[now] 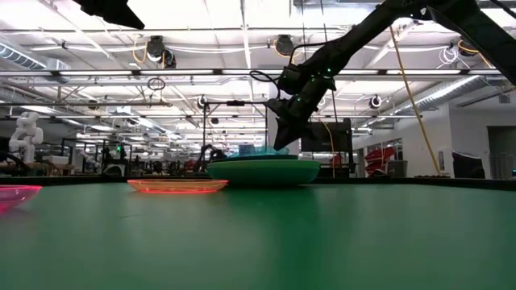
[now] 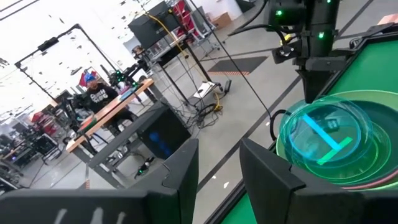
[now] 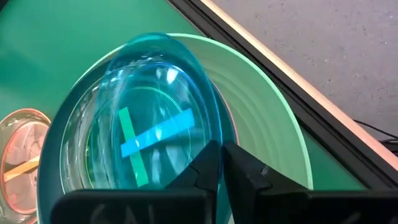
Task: Stack plastic plates
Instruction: Stack the blue transparent plate on top of the green transparent plate
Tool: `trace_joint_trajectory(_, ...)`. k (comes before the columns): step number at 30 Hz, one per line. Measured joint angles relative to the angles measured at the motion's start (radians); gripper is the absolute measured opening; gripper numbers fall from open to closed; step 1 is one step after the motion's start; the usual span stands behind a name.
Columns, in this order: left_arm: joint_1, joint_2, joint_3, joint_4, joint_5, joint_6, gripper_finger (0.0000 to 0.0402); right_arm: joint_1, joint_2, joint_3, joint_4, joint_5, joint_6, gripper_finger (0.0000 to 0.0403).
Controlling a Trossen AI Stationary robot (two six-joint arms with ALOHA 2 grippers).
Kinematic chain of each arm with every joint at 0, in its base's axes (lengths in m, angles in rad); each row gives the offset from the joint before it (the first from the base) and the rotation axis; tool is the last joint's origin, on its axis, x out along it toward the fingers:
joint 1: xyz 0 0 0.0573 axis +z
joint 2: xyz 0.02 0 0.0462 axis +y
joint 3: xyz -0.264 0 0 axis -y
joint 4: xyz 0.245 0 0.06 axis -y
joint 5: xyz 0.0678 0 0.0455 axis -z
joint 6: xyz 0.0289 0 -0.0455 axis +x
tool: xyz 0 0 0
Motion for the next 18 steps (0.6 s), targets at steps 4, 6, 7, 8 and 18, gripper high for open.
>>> trace_joint_trajectory(4,0.0,0.0,0.0,0.0,0.0,0.0,0.0123,0.0,0.0,0.0,0.0,0.0,-0.003,0.0042)
trace_joint_trajectory(6,0.0,0.0,0.0,0.0,0.0,-0.004,0.0123,0.0,0.0,0.0,0.0,-0.002,-0.004,0.0059)
trace_joint_trajectory(7,0.0,0.0,0.0,0.0,0.0,-0.004,0.0123,0.0,0.0,0.0,0.0,-0.003,-0.004,0.0067)
trace_joint_trajectory(8,0.0,0.0,0.0,0.0,0.0,-0.004,0.0123,0.0,0.0,0.0,0.0,-0.003,-0.004,0.0075)
trace_joint_trajectory(18,0.0,0.0,0.0,0.0,0.0,-0.015,0.0123,-0.003,-0.016,0.0,-0.025,-0.004,-0.033,0.0124)
